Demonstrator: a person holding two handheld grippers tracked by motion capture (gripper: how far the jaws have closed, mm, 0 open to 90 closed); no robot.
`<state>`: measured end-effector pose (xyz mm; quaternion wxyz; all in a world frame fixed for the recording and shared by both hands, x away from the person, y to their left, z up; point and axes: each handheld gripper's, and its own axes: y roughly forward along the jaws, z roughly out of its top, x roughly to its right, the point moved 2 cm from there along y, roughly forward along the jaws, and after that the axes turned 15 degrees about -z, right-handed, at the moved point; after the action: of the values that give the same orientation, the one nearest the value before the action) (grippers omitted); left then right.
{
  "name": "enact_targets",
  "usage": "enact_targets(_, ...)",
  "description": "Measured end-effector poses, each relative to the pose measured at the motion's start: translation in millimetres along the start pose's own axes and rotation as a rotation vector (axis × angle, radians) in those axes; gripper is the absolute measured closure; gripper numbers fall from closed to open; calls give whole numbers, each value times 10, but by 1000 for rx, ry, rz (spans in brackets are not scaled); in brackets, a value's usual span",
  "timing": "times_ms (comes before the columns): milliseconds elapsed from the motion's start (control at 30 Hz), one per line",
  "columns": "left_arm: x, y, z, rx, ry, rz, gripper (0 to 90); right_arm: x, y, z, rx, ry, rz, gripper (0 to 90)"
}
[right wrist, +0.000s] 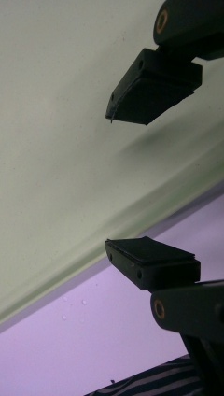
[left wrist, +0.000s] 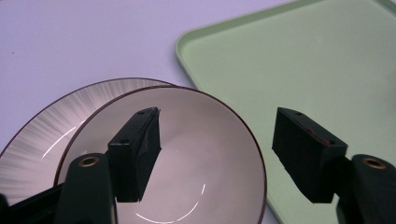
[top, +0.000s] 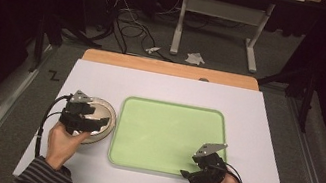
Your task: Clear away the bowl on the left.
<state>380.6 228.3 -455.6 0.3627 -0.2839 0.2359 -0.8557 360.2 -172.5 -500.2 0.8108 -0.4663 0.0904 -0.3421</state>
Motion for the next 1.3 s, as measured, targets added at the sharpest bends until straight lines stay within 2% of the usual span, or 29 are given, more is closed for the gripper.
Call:
enact_targets(467,-197,-40,-16,5,-59,28,332,-15,5,0,-4,-1,6,331)
enact_targets(633,-343,-78,-39,19,-112,38,335,-19,7,2,-5,-1,5,331)
enact_targets(800,-414,-69,-44,10,-135,40,346,-17,8,1,-5,-2,5,331)
enact_targets(1100,-460,-56,-45,4,-154,31,379,-17,10,1,-4,-4,2,331)
enact_targets(1300,-471,-124,-39,52,-155,37,383,-18,7,2,-4,-3,4,331)
